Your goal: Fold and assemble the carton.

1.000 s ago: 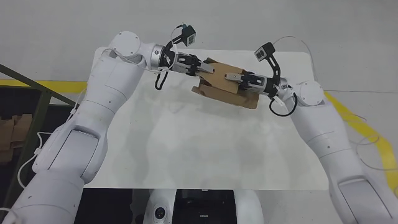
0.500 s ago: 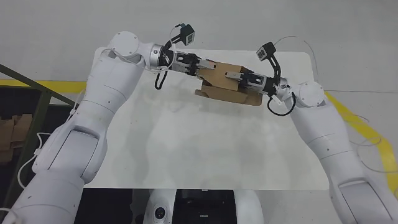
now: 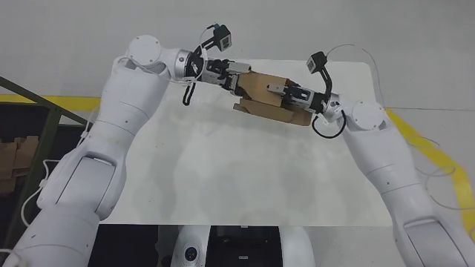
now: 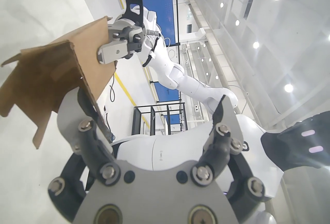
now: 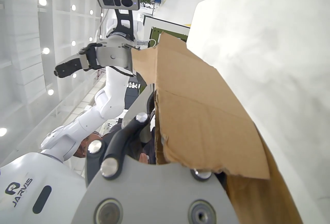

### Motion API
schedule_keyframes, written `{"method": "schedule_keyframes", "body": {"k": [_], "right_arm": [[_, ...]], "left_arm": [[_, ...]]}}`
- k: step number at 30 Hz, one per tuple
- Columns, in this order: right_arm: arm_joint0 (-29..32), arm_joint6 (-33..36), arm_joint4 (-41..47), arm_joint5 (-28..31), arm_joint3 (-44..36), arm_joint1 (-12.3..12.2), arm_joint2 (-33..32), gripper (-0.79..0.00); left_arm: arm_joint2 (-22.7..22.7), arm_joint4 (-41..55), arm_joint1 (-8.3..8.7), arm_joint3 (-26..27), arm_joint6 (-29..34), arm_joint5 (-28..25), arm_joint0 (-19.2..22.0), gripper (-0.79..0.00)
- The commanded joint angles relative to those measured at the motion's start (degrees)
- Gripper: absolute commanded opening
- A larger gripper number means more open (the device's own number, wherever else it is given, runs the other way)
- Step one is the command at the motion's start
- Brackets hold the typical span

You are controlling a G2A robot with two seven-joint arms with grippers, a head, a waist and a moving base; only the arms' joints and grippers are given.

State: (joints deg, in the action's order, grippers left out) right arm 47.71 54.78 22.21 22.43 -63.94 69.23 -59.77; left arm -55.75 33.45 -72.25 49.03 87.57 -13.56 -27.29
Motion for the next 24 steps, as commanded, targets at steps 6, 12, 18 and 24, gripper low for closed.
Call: {"method": "schedule_keyframes", "body": {"k": [6,12,18,24], "right_arm": [[0.43,-0.66,-0.85,-0.65,-0.87,0.14,0.31,-0.785],[0.63,-0.71,-0.63,-0.86,-1.28,0.24,0.25,-0.785],[1.22,0.0,0.22,-1.31,-2.3,0.22,-0.09,-0.785],[1.72,0.43,-0.05,-2.32,-3.94,0.18,-0.16,-0.785]], "left_arm": [[-0.03,0.27,0.01,2.31,-0.18,0.97,0.0,0.0],[2.17,0.78,-1.01,1.79,-0.5,1.82,1.05,0.0],[4.25,-0.06,-2.03,0.46,-1.66,1.13,2.34,0.0],[5.63,-1.43,-2.71,0.05,-3.18,0.51,3.05,0.0]]}}
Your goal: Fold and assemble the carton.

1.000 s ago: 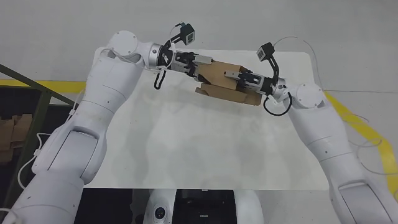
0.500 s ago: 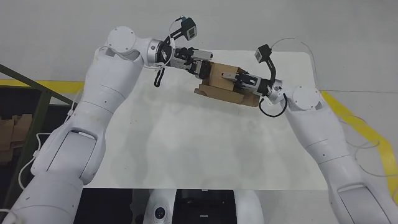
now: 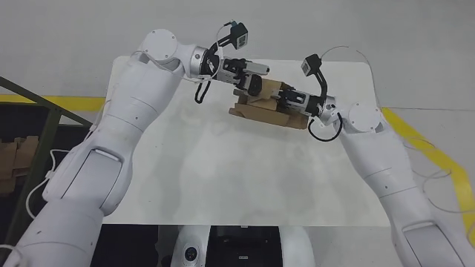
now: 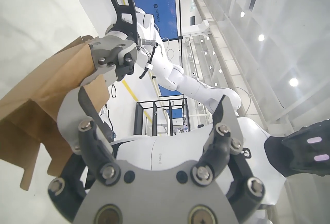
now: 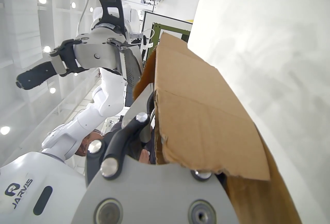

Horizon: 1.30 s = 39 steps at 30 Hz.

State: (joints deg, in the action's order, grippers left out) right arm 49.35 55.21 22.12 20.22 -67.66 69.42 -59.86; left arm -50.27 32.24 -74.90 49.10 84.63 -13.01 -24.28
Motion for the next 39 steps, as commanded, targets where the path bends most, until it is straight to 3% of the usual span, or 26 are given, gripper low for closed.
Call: {"method": "schedule_keyframes", "body": {"k": [1,12,27,39], "right_arm": [[0.2,0.08,0.01,-0.2,-0.53,-0.03,-0.13,-0.785],[1.8,0.42,-0.01,-0.46,-2.54,-0.4,-1.45,-0.785],[4.16,0.89,3.04,-1.0,-2.89,-1.46,-6.33,-0.785],[5.67,3.35,3.54,-1.33,-5.5,-1.83,-6.92,-0.785]], "left_arm": [[0.35,-0.51,-0.15,-0.01,-0.45,-0.01,0.07,0.0],[0.37,-1.84,-0.28,1.57,-1.83,-1.32,-0.59,0.0],[-6.46,0.07,2.23,5.82,-2.25,-0.52,-4.66,0.0],[-5.88,-1.98,2.15,4.68,-5.06,-0.05,-4.62,0.0]]}}
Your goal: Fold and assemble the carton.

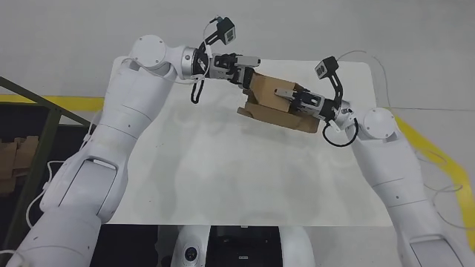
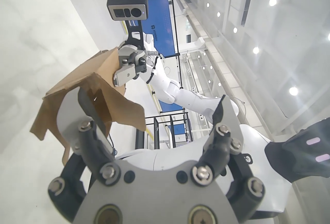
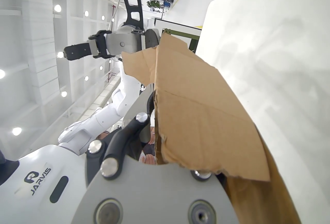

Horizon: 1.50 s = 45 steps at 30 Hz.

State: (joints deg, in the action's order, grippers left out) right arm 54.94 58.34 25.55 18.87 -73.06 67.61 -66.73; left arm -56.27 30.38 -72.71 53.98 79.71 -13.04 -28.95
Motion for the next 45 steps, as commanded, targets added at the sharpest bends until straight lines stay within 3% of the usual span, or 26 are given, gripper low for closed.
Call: {"method": "schedule_keyframes", "body": {"k": [1,28,33,45], "right_arm": [[0.21,0.53,0.35,0.09,-0.27,-0.05,-0.12,-0.785],[-1.18,4.07,2.35,0.18,-0.49,1.04,4.95,-0.785],[-1.25,3.64,3.35,0.83,1.14,0.75,3.1,-0.785],[0.17,-1.08,3.96,0.01,1.18,0.1,-0.8,-0.785]], "left_arm": [[0.2,-0.13,-0.09,-0.44,-0.3,-0.04,0.14,0.0],[1.72,0.69,-1.07,-2.45,0.26,-0.68,1.48,0.0],[0.72,-2.07,-0.72,-3.18,-3.59,-3.05,1.74,0.0],[-1.21,-4.34,0.41,2.25,-5.01,-2.75,-0.79,0.0]]}}
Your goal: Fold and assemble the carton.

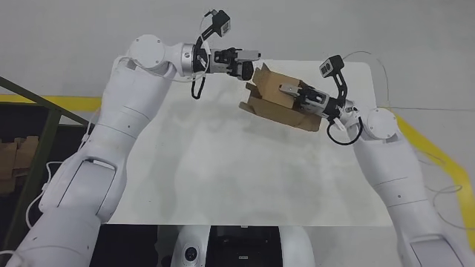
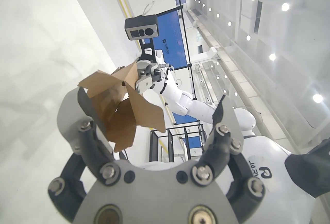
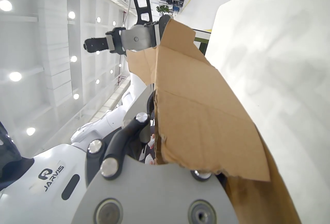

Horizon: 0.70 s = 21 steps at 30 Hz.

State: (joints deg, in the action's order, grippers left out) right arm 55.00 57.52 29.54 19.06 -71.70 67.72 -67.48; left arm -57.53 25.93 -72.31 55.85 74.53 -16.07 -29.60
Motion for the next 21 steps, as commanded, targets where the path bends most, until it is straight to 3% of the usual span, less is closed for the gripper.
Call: {"method": "schedule_keyframes", "body": {"k": [1,21], "right_arm": [[0.25,-0.67,-0.16,-0.36,-0.37,-0.02,-0.14,-0.785],[1.53,-6.66,-0.16,-3.05,-2.54,0.08,-1.18,-0.785]], "left_arm": [[0.13,0.13,0.01,0.76,0.34,0.52,-0.25,0.0],[3.13,2.55,-0.95,0.61,4.62,2.83,0.48,0.0]]}}
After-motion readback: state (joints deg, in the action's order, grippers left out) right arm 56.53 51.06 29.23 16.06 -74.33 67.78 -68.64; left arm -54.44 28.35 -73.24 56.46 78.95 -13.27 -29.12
